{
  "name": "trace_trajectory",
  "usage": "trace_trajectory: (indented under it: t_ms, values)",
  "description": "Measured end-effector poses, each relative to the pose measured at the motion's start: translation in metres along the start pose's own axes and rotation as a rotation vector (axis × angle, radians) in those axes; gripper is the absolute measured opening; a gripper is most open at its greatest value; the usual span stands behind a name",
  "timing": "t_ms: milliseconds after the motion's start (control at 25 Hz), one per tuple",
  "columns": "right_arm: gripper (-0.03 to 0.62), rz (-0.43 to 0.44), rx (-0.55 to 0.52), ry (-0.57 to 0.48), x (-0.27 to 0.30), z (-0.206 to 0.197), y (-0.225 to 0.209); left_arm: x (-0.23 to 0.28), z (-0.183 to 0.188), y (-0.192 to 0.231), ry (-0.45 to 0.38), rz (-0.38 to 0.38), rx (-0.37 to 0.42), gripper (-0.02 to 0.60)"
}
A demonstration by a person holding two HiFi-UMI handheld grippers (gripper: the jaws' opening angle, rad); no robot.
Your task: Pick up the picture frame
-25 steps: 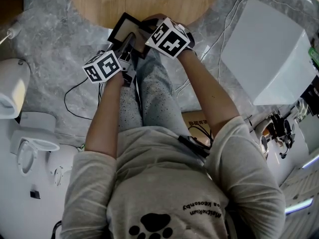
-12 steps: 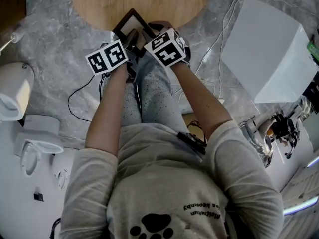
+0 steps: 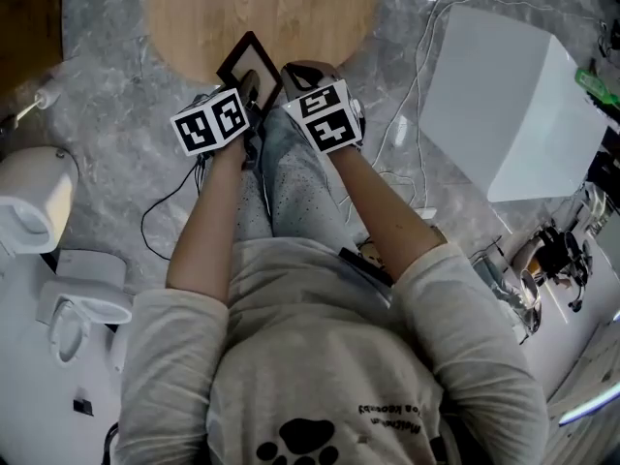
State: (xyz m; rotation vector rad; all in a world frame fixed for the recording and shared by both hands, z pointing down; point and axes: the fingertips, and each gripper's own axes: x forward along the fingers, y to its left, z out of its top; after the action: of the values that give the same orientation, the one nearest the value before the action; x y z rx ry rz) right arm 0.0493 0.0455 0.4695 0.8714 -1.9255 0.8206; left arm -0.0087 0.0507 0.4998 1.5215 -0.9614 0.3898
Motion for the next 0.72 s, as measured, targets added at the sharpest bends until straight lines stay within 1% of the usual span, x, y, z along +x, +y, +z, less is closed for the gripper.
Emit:
trace_trajectory:
  t_ms: [160,240,360,520,720]
  values:
    - [0.009,-0.069,0.061,-0.076,-0.031,0.025,-0.009,-0.023,0.027,-0.02,-0.033,0.024,0.121,0.017]
    - [0.009,-0.092,0.09,-0.103,-0.043,0.035,-0.013,-0.036,0.038,-0.028,-0.048,0.036,0.167,0.017]
    - [0.009,-0.108,0.119,-0.131,-0.061,0.048,-0.013,-0.055,0.05,-0.039,-0.068,0.053,0.203,0.017]
    - [0.009,-0.132,0.12,-0.171,-0.087,0.066,-0.011,-0.081,0.065,-0.052,-0.105,0.068,0.243,0.017]
    - [0.008,-0.16,0.162,-0.243,-0.128,0.079,-0.012,-0.113,0.079,-0.07,-0.127,0.092,0.346,0.017]
